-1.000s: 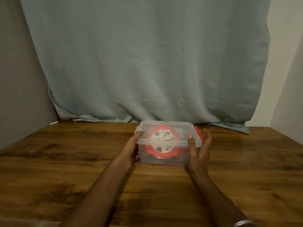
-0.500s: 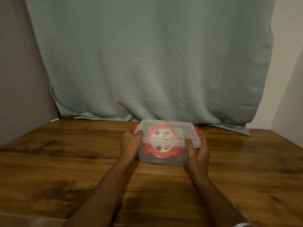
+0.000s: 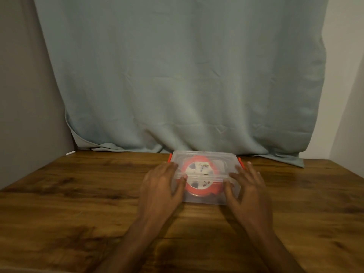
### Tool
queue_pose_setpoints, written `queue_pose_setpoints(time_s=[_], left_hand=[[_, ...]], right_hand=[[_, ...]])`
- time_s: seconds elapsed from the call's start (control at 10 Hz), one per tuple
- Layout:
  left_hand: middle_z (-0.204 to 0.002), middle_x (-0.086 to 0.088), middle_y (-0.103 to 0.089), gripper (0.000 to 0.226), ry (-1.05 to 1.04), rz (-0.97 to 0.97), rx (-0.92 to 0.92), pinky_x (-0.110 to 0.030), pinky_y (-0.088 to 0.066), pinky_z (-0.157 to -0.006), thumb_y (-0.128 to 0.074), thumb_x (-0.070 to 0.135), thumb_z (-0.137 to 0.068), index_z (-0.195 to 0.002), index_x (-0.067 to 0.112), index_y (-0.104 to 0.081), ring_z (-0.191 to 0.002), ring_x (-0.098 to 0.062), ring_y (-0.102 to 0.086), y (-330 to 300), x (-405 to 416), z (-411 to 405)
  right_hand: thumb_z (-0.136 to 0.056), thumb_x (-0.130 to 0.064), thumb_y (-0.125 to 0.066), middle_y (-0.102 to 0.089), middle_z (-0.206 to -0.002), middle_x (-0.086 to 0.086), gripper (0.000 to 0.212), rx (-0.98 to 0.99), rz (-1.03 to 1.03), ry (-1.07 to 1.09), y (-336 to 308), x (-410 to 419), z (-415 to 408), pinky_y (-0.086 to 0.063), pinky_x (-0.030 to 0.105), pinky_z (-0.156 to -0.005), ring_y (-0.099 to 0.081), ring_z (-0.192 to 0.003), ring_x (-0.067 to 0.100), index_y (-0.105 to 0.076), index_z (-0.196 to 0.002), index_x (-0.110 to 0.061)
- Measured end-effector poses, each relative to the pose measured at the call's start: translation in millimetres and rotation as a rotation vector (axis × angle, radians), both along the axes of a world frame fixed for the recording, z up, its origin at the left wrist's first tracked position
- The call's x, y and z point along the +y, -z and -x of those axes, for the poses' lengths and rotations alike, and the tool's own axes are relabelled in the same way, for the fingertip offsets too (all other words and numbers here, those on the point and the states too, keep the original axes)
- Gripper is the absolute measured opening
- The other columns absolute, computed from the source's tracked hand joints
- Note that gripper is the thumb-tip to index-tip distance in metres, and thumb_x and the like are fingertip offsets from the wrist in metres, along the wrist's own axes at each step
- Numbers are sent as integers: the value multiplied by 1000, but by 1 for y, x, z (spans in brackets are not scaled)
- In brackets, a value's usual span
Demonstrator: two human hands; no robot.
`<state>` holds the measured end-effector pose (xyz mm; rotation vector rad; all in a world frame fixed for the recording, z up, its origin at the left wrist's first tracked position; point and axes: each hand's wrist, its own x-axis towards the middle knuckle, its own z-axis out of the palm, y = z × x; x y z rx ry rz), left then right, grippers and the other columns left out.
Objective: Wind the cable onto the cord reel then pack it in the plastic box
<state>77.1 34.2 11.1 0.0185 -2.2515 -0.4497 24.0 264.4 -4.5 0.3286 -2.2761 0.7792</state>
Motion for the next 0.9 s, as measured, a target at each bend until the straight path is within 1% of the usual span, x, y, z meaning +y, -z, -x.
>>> queue_pose_setpoints(time_s=[0.1,0.2,0.3,0.4,0.5,0.6,0.7,0.8,0.9], left_hand=[[-158,-8,-50,59,-18,140,-159,-33,-24,-122,-54,42,-104,-155,14,-45,-145,-21,-47,16,2,-2],[-167,-6,-35,61,-17,151,-178,-28,-8,-123,-47,36,-107,-162,16,-30,-154,-18,-32,21,0,7],[-168,-8,-32,62,0,167,-161,-28,-6,-125,-47,30,-107,-163,13,-26,-155,-19,-28,18,-5,33],[-169,-10,-29,67,3,175,-198,-32,-10,-129,-49,28,-105,-164,10,-22,-156,-20,-26,14,-6,58],[-172,-10,-23,77,-8,166,-280,-32,-10,-128,-54,25,-100,-165,8,-16,-157,-22,-22,2,-7,94],[-172,-11,-21,81,2,164,-320,-33,-10,-129,-56,22,-98,-165,6,-15,-158,-24,-19,-5,-10,116],[-172,-12,-19,88,31,171,-348,-34,-13,-129,-60,22,-92,-165,4,-14,-158,-24,-17,-9,-14,128],[-172,-12,-19,91,45,163,-344,-32,-12,-129,-63,25,-91,-165,5,-14,-158,-24,-17,-6,-14,126],[-169,-14,-28,87,25,227,-390,-36,-16,-126,-64,41,-94,-162,5,-24,-156,-27,-23,-31,-19,128]], right_hand=[[-96,-48,-53,-50,-159,6,65,-86,-300,36,4,8,-12,-18,33,-123,-40,-152,23,-52,-152,-14],[-97,-43,-57,-46,-162,6,66,-90,-331,24,2,10,-9,-23,33,-123,-39,-153,23,-47,-156,-14],[-99,-43,-53,-36,-168,5,70,-150,-387,12,-8,5,21,-25,38,-126,-29,-157,21,-36,-161,-16],[-96,-41,-55,-34,-169,6,74,-185,-430,15,-15,-1,50,-28,39,-125,-29,-157,22,-34,-161,-14],[-91,-44,-60,-35,-168,7,80,-224,-446,17,-28,-12,92,-35,35,-119,-32,-155,23,-33,-160,-13],[-90,-48,-62,-35,-168,7,84,-252,-434,19,-31,-17,115,-36,35,-119,-32,-155,23,-33,-161,-13],[-89,-54,-61,-39,-166,10,88,-254,-408,31,-29,-22,129,-34,35,-120,-36,-154,25,-36,-159,-9],[-89,-56,-60,-41,-165,11,88,-234,-396,21,-23,-21,127,-33,35,-121,-36,-153,25,-37,-159,-9],[-97,-60,-53,-41,-165,11,81,-215,-387,-11,-44,-19,127,-32,39,-123,-36,-154,25,-38,-158,-10]])
